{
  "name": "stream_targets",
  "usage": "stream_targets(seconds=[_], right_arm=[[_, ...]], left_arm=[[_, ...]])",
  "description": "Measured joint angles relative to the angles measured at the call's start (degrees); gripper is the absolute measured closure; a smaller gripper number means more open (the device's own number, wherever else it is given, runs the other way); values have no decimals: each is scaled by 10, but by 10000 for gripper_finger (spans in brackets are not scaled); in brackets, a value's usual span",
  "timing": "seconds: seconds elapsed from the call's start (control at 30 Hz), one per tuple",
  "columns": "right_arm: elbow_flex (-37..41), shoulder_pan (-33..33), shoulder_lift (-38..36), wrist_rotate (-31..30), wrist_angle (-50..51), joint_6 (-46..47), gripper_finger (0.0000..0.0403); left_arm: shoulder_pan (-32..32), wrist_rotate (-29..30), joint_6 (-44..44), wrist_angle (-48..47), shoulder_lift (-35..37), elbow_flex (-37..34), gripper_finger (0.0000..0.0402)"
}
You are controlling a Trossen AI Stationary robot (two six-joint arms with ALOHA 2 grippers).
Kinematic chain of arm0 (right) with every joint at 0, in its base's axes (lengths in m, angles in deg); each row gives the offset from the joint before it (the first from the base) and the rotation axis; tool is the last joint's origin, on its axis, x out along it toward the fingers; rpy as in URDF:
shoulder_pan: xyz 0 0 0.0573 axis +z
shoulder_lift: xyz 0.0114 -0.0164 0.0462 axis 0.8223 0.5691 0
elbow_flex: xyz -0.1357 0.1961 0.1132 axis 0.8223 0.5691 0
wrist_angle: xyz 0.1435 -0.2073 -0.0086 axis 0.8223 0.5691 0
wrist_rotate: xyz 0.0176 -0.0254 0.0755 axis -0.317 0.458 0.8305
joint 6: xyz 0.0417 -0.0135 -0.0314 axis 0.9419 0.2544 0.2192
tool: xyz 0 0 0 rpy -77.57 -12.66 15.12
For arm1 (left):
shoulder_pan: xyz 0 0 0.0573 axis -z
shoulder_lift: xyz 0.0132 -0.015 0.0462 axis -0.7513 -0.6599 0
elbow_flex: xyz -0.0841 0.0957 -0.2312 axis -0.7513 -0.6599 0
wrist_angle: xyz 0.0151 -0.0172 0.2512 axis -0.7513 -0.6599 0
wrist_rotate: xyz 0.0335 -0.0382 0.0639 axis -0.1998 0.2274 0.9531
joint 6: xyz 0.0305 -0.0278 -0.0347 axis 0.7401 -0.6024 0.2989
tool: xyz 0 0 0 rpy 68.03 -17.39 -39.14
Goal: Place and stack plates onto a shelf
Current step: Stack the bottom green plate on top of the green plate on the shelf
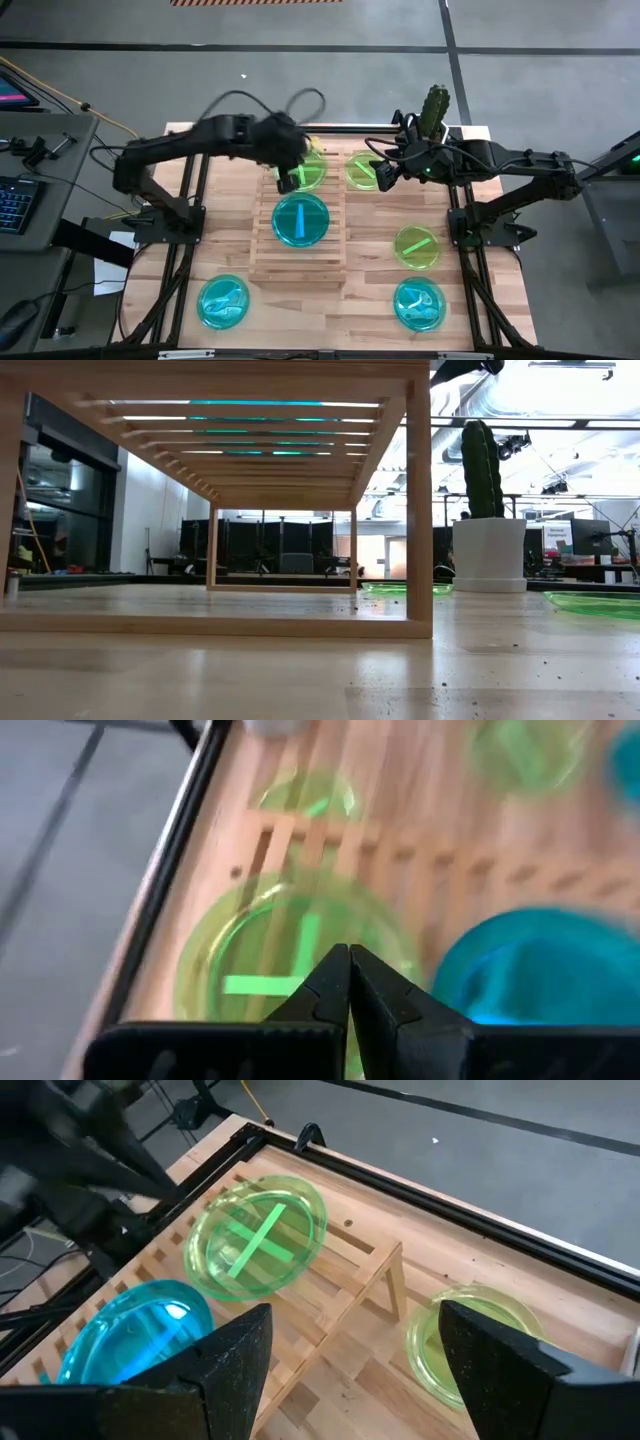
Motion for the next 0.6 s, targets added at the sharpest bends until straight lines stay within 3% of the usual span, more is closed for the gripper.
stream_targets(seconds=[0.13,0.37,0.5,0.6], right_arm=[[0,0,0,10,14,0,135],[0,0,0,14,26,4,135],[0,0,0,15,25,5,135],[0,0,0,13,25,5,135]], left_arm=[[9,-27,-77,90,93,-54,401],[62,-27,-180,357,295,-289,401],[85,1,-212,466,373,-384,401],[93,28,-213,496,404,-416,401]])
